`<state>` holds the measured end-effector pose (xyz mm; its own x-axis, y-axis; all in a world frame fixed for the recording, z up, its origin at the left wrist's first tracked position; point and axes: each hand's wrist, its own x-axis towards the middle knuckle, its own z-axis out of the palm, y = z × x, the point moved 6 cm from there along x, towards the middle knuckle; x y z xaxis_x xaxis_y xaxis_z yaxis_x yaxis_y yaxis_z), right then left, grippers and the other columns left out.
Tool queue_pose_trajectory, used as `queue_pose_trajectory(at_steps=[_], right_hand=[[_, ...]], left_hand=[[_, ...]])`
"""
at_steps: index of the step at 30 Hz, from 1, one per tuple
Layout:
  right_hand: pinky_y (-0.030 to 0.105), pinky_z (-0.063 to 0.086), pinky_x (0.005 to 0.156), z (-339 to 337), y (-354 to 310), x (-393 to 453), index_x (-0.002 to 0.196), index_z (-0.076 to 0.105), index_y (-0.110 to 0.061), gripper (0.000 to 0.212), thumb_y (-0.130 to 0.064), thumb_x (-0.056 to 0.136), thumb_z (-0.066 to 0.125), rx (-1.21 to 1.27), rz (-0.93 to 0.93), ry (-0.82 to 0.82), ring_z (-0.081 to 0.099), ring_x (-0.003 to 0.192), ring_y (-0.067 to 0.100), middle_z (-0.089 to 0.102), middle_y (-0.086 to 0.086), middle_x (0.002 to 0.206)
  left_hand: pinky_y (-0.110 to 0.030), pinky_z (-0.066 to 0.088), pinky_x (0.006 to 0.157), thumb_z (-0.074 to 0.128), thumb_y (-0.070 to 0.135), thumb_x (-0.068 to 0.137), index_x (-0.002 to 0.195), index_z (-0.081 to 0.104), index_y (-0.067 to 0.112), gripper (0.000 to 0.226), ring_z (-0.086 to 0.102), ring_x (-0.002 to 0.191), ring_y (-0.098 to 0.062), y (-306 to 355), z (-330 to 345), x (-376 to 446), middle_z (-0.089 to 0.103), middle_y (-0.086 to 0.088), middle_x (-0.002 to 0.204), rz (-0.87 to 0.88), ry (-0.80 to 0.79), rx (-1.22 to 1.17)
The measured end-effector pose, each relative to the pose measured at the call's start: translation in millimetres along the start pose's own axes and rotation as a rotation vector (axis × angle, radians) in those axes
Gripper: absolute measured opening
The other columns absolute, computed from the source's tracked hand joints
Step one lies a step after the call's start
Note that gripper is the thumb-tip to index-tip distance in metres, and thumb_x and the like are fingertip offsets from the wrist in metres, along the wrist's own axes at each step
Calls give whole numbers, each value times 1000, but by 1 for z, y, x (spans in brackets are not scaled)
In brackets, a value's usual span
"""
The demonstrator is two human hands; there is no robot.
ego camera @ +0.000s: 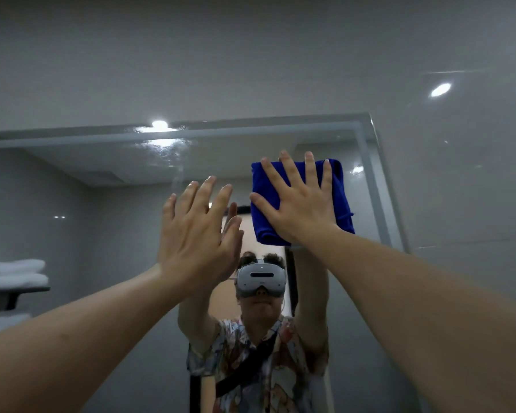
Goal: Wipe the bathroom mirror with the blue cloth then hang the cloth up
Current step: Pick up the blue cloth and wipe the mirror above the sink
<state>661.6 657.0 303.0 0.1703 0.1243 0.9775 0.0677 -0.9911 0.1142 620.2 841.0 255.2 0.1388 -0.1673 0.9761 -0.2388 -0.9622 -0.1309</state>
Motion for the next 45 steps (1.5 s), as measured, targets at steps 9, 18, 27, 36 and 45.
queue_pose_trajectory(at_steps=[9,18,27,36,45], right_hand=[[63,-6,124,-6,70,-18,162,-5,-44,79,-81,94,10,-27,41,-2,-2,157,40,2,-2,174],[65,-2,124,-4,109,-40,162,-4,-44,79,-82,94,9,-53,90,7,1,157,40,5,-2,174],[66,1,123,-3,116,-66,162,2,-43,79,-81,93,5,-26,131,7,6,157,39,9,-3,173],[70,6,121,5,112,-107,162,8,-42,78,-80,94,8,-25,148,-26,11,156,41,15,-2,172],[70,5,121,14,102,-150,164,10,-40,80,-81,95,7,-46,135,-75,12,156,41,16,0,172]], left_hand=[[-59,26,118,37,52,97,152,36,23,63,31,149,-34,65,23,6,37,-10,161,57,0,37],[-58,25,119,32,53,96,152,37,23,63,30,149,-34,96,33,4,36,-10,161,65,-9,20],[-59,26,118,32,52,95,150,42,22,63,32,148,-36,98,37,-9,40,-12,159,49,-19,3],[-57,26,118,29,53,95,150,41,21,65,33,147,-36,91,42,-37,40,-12,158,42,-55,23],[-58,23,120,26,54,94,150,42,21,67,28,149,-35,86,36,-64,36,-11,161,27,-107,-41]])
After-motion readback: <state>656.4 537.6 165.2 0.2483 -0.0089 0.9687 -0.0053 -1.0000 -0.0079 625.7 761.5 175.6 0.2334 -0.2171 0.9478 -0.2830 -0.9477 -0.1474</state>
